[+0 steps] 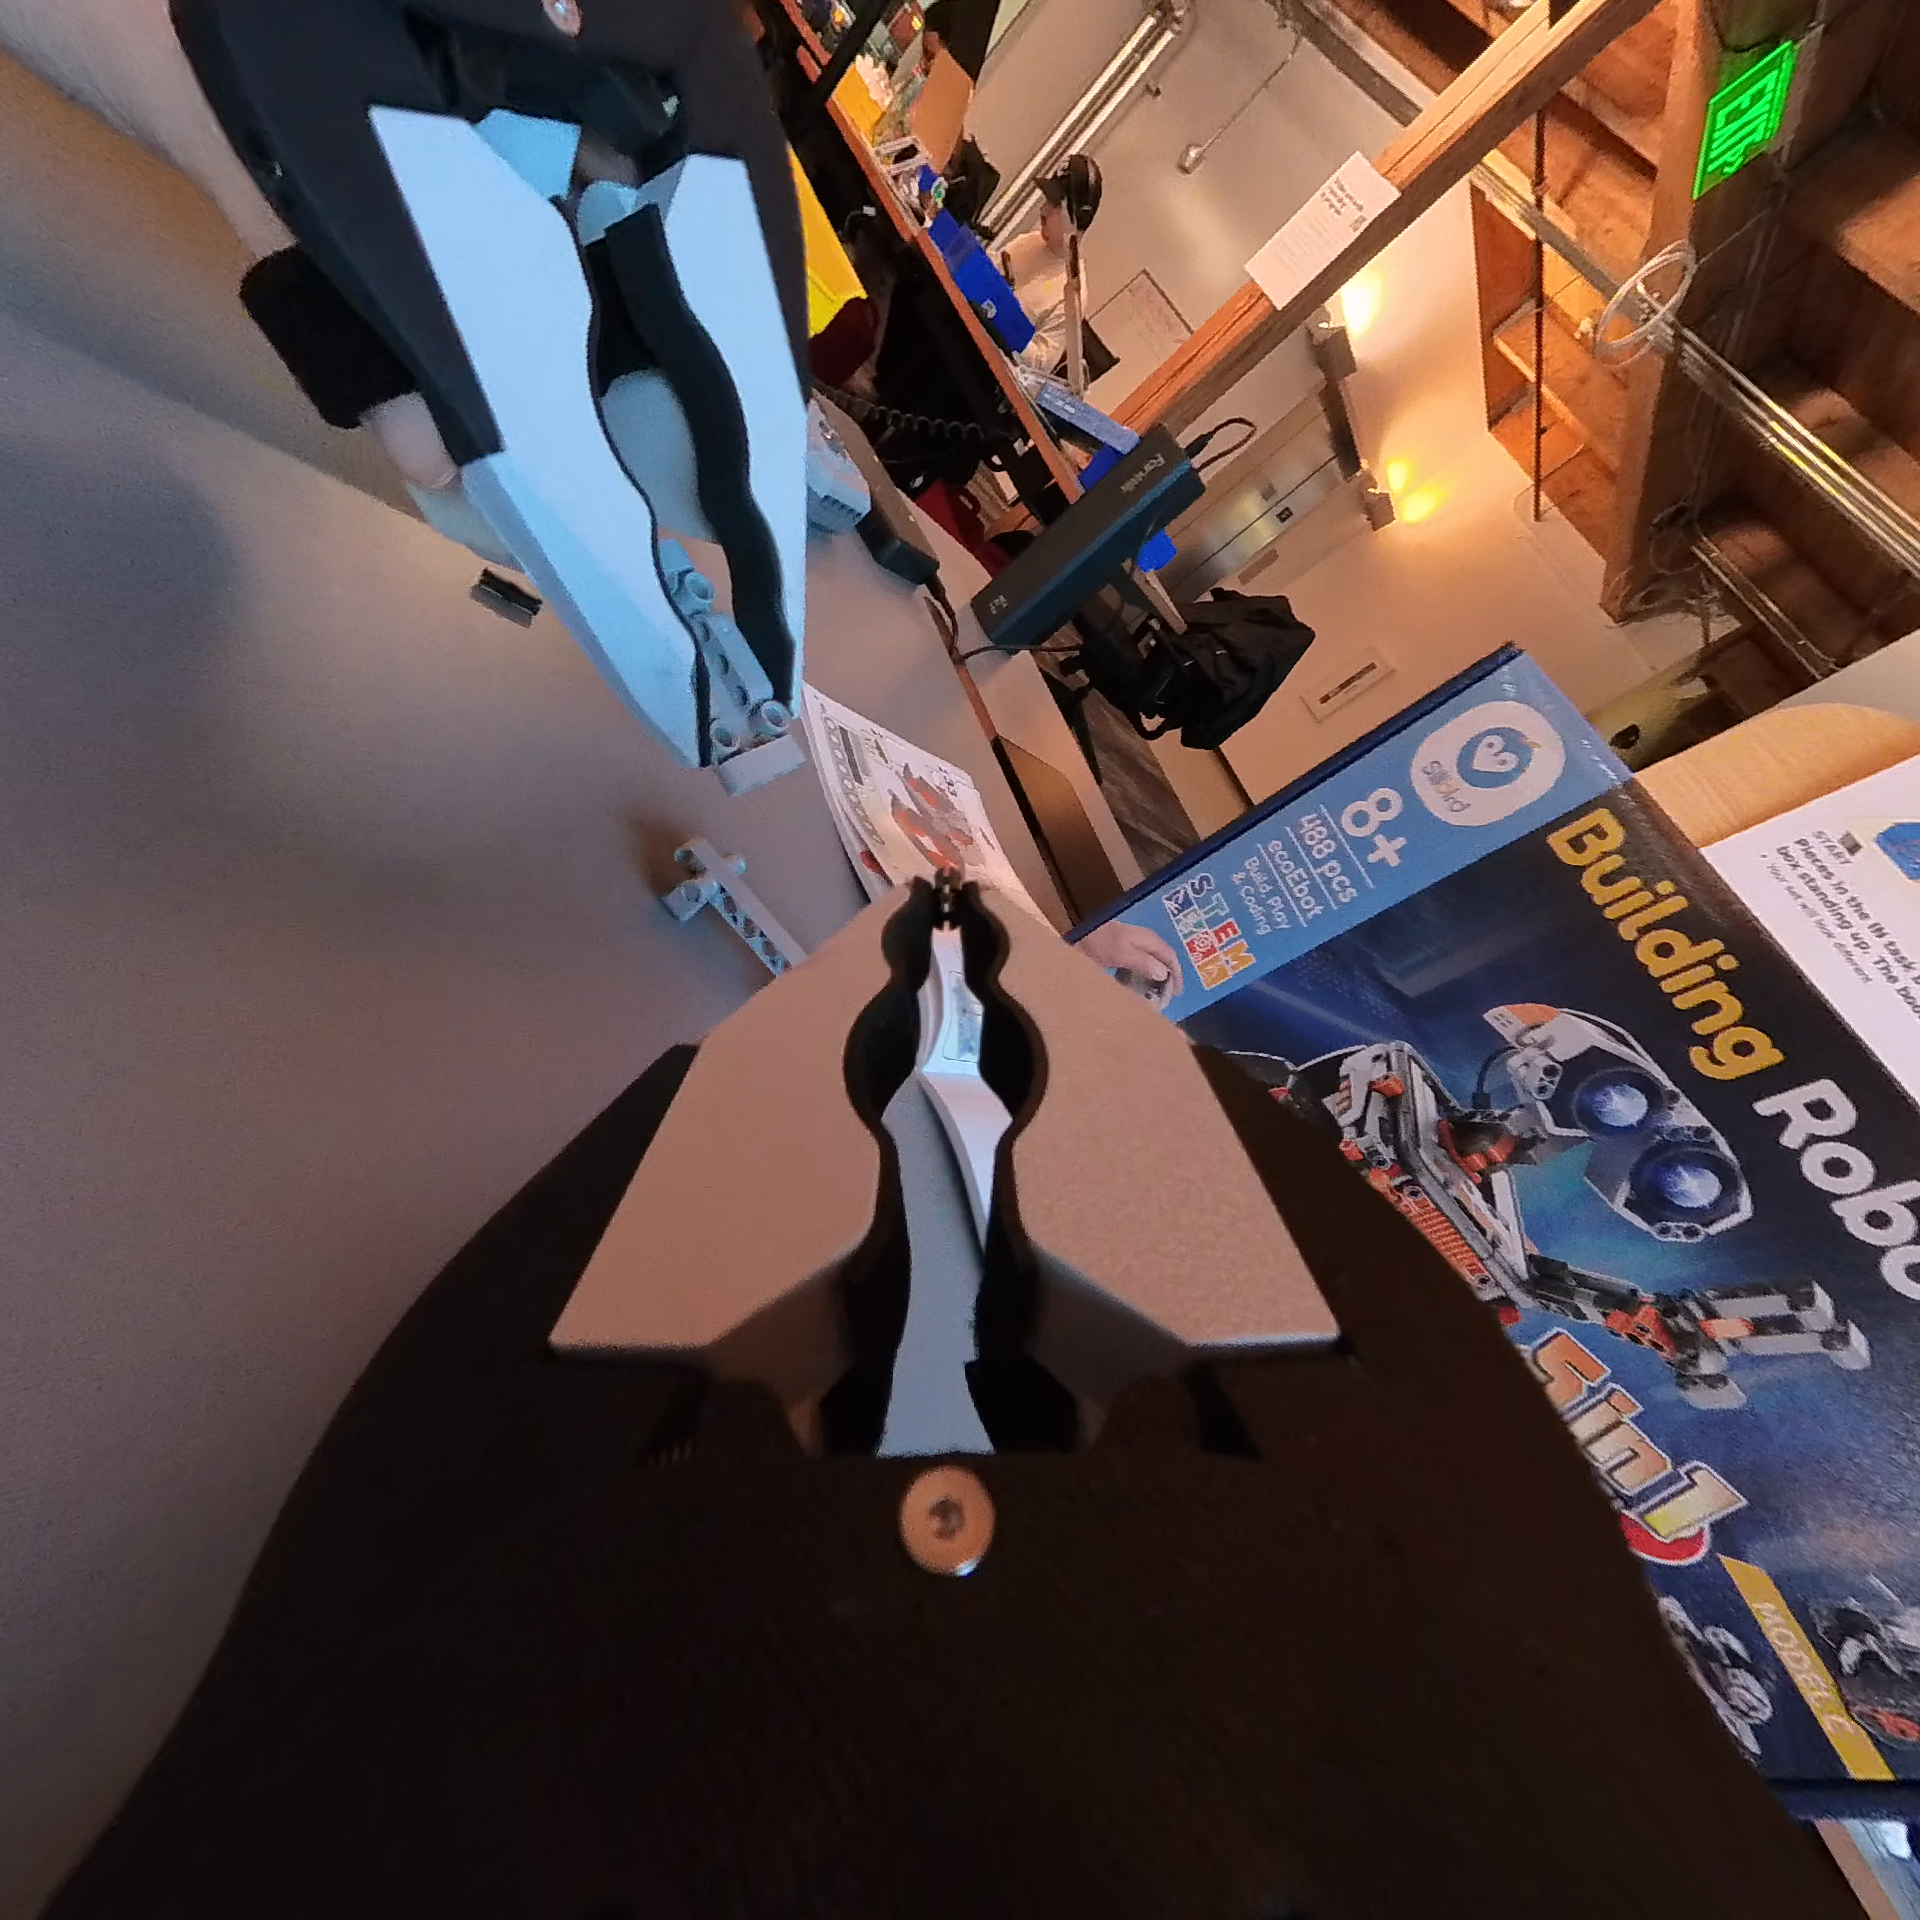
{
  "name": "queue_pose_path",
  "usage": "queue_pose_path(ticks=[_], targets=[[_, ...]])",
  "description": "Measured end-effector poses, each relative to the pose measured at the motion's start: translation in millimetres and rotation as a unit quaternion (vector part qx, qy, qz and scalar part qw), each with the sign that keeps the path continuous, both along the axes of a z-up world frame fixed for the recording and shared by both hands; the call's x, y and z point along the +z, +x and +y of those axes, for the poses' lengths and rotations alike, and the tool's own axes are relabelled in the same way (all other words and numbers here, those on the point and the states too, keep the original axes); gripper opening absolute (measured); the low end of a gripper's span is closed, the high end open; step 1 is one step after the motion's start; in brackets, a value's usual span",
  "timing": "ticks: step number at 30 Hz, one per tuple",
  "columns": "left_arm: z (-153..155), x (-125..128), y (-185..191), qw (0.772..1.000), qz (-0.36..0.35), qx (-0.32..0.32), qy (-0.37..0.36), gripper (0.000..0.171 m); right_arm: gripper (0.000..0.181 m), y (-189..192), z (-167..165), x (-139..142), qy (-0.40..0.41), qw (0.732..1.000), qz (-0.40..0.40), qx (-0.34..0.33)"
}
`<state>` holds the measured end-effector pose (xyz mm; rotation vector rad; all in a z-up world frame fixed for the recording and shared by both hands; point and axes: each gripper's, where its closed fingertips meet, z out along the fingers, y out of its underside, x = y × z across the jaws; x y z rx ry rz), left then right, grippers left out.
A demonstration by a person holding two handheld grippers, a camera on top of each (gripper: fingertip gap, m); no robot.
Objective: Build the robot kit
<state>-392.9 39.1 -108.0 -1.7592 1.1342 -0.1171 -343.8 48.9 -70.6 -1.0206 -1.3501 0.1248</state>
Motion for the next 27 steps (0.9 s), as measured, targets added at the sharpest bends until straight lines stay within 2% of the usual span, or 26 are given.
queue_pose_path(ticks=[6, 10, 17, 22, 27], targets=[[2, -3, -4, 1.000, -0.008, 0.013, -0.018, 0.024, 0.005, -6, -5, -6, -0.022, 0.999, -0.028, 0.003], [1, -6, -3, 1.000, -0.005, 0.009, -0.023, 0.024, 0.005, -15, -20, -2, -0.042, 0.998, -0.021, 0.031], [-6, -11, 4, 0.999, 0.009, -0.014, -0.031, 0.024, 0.004, -19, -30, -27, -0.055, 0.994, -0.066, 0.070], [-13, -17, 14, 0.998, 0.021, -0.038, -0.033, 0.024, 0.004, -22, -35, -27, -0.069, 0.992, -0.057, 0.092], [-19, -25, 23, 0.997, 0.044, -0.058, -0.031, 0.024, 0.004, -25, -45, -36, -0.075, 0.987, -0.083, 0.118]])
